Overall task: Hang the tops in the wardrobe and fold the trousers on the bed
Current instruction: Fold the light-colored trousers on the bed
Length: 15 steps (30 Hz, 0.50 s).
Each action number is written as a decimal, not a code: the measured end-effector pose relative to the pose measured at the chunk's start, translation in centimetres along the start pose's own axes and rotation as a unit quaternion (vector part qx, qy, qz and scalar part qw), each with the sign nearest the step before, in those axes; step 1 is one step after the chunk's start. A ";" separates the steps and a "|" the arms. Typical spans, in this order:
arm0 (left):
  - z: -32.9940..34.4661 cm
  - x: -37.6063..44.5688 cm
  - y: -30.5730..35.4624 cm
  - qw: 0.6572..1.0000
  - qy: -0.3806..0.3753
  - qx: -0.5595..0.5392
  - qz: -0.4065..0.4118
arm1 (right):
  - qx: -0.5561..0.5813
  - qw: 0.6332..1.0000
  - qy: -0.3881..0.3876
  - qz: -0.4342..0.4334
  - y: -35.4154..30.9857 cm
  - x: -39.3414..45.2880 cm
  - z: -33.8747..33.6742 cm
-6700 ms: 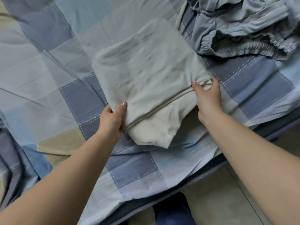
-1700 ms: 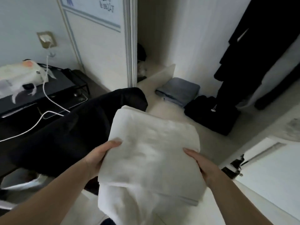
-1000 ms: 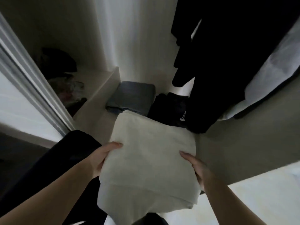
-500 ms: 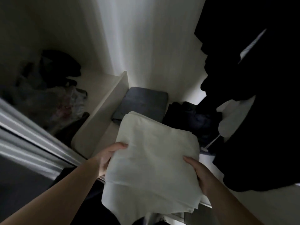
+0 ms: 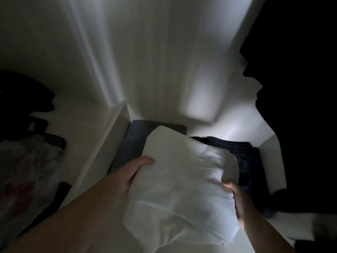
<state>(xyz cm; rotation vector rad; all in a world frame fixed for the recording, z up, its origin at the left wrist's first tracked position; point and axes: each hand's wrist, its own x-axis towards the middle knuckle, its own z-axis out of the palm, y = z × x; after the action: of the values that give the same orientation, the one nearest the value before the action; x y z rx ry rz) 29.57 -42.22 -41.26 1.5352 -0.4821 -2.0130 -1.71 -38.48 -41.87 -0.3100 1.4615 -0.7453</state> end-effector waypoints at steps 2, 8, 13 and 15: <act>-1.3 1.8 1.7 1.000 0.012 -0.004 0.003 | -0.002 0.999 -0.043 0.001 -1.8 1.6 1.8; -5.8 6.1 6.5 0.998 0.036 -0.005 0.041 | -0.029 0.996 -0.076 -0.027 -6.1 7.5 8.2; -8.3 9.3 8.7 0.970 0.150 0.109 0.155 | -0.071 0.992 -0.082 -0.059 -7.0 11.7 12.3; -8.7 10.7 8.0 0.910 0.239 0.284 0.186 | -0.098 0.986 -0.089 -0.099 -6.2 13.2 13.9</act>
<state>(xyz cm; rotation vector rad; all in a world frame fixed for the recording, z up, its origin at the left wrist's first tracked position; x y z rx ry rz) 37.55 -54.71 -47.16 2.0065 -1.1192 -1.1921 9.24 -54.72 -46.62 -0.6632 1.3483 -0.7131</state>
